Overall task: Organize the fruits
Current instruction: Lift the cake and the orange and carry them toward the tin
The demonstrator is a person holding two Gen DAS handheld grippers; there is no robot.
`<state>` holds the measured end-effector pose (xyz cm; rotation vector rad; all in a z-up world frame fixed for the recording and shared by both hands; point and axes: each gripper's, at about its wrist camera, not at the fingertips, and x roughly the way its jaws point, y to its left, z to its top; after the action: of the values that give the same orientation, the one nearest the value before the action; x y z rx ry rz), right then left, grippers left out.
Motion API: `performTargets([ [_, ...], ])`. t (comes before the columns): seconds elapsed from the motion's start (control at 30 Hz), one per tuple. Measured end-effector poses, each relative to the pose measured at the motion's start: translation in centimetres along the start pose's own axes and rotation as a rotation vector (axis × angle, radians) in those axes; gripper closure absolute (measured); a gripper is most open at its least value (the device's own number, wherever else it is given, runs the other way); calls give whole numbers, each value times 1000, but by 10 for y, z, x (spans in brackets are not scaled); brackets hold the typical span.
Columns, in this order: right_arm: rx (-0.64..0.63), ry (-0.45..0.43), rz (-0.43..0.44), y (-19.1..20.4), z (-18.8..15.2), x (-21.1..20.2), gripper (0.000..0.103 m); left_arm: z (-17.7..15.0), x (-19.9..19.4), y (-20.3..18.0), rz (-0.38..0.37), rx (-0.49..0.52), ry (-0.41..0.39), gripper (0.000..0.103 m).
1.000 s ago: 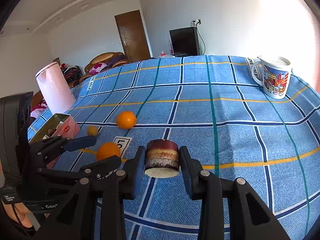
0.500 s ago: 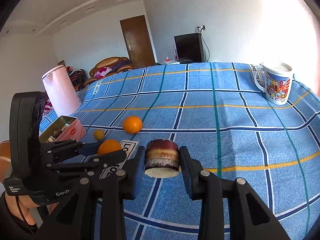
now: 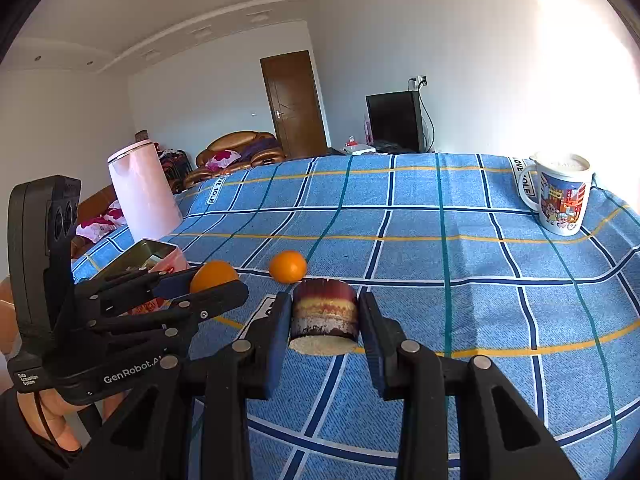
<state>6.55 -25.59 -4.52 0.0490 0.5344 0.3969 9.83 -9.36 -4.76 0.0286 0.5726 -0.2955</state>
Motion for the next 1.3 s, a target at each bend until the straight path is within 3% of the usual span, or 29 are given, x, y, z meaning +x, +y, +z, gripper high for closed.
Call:
performTargets([
  [0.7, -62, -86, -8, 12, -3, -17, 67, -4, -26, -6, 50, 42, -128, 65],
  [1.3, -88, -140, -13, 17, -4, -27, 67, -6, -37, -7, 70, 51, -190, 65],
])
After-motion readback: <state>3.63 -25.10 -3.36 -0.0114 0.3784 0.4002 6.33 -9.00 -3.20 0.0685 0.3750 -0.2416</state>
